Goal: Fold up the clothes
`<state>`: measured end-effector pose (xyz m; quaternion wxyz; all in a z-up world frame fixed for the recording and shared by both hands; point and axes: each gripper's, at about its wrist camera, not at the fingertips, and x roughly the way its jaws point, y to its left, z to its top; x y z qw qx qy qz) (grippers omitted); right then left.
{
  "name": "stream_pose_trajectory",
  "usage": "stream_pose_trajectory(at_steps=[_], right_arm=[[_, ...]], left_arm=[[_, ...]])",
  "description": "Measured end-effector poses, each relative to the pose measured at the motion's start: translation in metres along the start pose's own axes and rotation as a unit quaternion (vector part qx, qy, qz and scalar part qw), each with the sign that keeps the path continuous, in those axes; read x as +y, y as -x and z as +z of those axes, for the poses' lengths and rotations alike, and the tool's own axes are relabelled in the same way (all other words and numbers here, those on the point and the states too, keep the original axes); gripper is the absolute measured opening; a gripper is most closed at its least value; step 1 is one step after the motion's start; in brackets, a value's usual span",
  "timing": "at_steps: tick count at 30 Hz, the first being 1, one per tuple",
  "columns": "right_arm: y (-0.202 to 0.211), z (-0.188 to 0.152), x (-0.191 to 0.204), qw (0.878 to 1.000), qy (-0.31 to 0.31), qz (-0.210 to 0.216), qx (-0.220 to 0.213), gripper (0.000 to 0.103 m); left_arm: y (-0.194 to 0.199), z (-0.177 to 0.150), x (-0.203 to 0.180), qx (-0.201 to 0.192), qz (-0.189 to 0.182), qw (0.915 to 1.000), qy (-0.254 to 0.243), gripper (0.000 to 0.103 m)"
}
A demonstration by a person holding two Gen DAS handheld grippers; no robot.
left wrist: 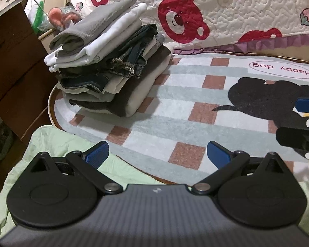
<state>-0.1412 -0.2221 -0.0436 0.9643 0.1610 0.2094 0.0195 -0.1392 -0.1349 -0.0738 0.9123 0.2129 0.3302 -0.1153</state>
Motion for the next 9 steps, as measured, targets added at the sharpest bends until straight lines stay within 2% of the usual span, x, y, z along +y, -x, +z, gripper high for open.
stream_pose_trajectory(at_steps=[9], right_arm=[[-0.0023,-0.0012,-0.0005,1.0,0.0,0.003,0.005,0.082]], left_arm=[[-0.0017,0.0006,0.0006,0.005,-0.004,1.0,0.001,0.103]])
